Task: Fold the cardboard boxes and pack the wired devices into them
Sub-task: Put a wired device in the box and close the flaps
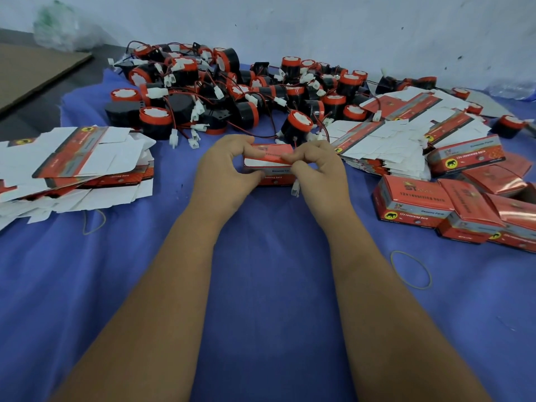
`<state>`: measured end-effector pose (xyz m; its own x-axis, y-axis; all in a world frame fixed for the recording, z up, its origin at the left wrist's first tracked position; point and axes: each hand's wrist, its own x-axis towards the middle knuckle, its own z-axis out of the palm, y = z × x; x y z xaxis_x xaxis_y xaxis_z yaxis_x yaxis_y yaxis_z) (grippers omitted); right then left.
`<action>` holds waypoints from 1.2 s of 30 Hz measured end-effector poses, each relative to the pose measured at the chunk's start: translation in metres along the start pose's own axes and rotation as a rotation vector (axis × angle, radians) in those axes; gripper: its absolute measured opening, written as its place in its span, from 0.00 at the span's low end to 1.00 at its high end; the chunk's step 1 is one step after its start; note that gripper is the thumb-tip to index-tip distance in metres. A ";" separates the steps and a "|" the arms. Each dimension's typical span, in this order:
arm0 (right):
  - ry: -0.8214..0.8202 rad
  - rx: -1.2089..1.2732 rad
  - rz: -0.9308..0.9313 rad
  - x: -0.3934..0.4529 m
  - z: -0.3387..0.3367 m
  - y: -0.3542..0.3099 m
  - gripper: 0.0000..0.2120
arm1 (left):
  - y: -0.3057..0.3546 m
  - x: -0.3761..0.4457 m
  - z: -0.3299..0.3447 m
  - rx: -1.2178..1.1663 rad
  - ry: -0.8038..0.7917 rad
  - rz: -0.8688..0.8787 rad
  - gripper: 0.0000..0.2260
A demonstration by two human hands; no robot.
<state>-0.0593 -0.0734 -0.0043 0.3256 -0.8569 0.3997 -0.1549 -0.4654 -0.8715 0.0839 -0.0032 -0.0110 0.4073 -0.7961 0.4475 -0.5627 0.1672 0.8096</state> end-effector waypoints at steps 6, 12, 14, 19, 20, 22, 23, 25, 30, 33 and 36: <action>0.006 -0.053 0.005 0.002 0.002 0.003 0.16 | 0.005 -0.001 -0.001 -0.067 -0.004 -0.123 0.14; 0.014 -0.119 -0.026 0.001 0.003 0.003 0.16 | 0.010 0.000 -0.005 -0.112 -0.021 -0.154 0.16; 0.031 -0.284 -0.159 -0.002 0.004 0.000 0.09 | 0.010 -0.001 -0.004 -0.111 -0.033 -0.144 0.17; -0.029 -0.519 -0.362 -0.004 0.010 -0.005 0.13 | 0.005 -0.002 -0.006 0.092 -0.005 -0.032 0.16; -0.025 -0.516 -0.345 -0.003 0.010 -0.003 0.13 | 0.004 -0.003 -0.004 0.224 0.043 0.036 0.14; 0.000 -0.424 -0.260 -0.001 0.009 0.001 0.14 | 0.003 -0.004 -0.001 0.311 0.144 0.105 0.15; 0.014 -0.360 -0.210 0.000 0.009 0.002 0.14 | 0.003 -0.005 0.000 0.268 0.176 0.088 0.15; 0.026 -0.262 -0.135 0.001 0.010 0.004 0.14 | 0.002 -0.006 0.001 0.196 0.188 0.035 0.16; 0.033 -0.153 -0.080 0.002 0.012 0.008 0.16 | 0.002 -0.004 0.000 0.175 0.126 -0.005 0.16; 0.024 -0.249 -0.144 0.002 0.010 0.007 0.12 | 0.004 -0.007 -0.002 0.187 0.137 0.018 0.13; -0.004 -0.310 -0.141 0.003 0.011 0.005 0.05 | 0.005 -0.006 -0.002 0.220 0.116 0.023 0.11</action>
<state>-0.0494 -0.0758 -0.0110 0.3673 -0.7789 0.5083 -0.3839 -0.6248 -0.6799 0.0802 0.0038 -0.0086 0.4651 -0.7193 0.5161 -0.7107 0.0442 0.7021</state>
